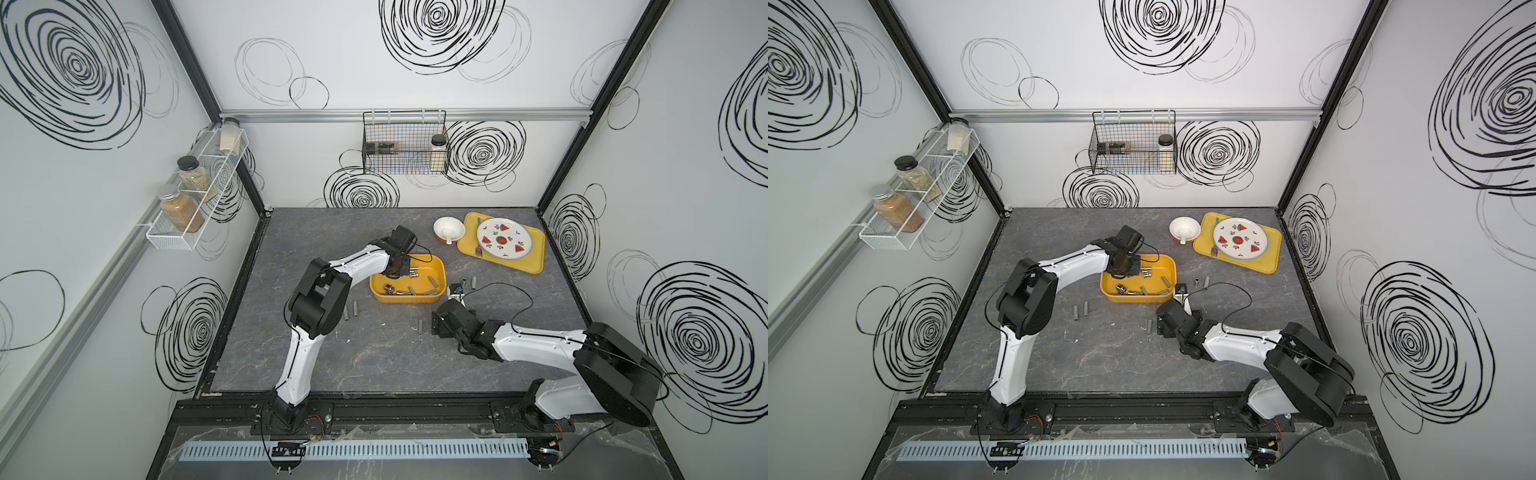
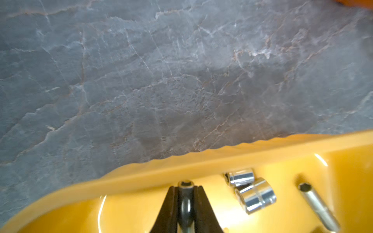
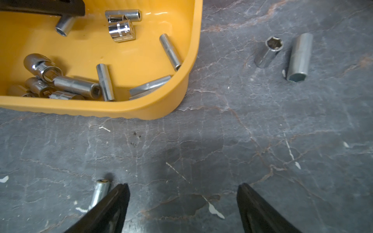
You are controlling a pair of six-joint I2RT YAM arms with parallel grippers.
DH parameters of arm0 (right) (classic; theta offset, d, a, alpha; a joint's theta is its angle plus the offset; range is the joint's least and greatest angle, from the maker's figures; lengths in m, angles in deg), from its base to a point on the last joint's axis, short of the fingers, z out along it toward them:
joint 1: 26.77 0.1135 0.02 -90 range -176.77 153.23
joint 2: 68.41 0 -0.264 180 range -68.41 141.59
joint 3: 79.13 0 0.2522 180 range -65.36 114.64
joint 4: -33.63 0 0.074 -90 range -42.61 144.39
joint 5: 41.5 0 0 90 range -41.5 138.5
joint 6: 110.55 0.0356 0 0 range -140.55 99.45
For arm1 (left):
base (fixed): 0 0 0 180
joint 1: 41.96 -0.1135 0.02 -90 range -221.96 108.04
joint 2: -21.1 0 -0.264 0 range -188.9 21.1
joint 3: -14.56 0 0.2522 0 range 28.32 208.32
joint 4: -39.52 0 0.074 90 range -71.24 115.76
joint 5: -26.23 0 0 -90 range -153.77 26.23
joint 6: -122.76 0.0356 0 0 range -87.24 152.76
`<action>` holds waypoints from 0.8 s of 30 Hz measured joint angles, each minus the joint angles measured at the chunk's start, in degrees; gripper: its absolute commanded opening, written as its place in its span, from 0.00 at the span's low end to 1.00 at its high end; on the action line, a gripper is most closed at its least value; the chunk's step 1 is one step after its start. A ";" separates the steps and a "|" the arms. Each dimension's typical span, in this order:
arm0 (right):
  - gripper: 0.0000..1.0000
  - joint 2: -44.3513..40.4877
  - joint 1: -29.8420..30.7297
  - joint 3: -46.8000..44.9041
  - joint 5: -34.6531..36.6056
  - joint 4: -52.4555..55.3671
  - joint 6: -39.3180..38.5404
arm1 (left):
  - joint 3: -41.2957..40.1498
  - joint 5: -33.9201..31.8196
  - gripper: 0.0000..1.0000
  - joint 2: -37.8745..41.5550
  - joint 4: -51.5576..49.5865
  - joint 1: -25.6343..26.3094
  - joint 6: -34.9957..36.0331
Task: Take out the socket from the storage box
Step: Pick up the socket head from the storage box.
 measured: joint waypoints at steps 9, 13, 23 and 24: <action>0.89 -2.03 0.00 -0.85 -0.96 -1.09 -0.02 | -2.14 1.92 0.00 6.86 0.00 -0.04 -1.97; 0.89 -2.71 0.00 -1.03 -1.44 -1.22 0.00 | -6.01 1.99 0.00 10.75 -0.09 0.52 -3.52; 0.89 -9.16 0.00 -3.04 -0.48 -1.11 0.81 | -21.84 -1.92 0.00 24.96 0.20 10.91 -10.82; 0.89 -10.34 0.00 -3.48 -0.11 -1.07 1.03 | -23.50 -2.29 0.00 26.38 0.55 12.70 -11.96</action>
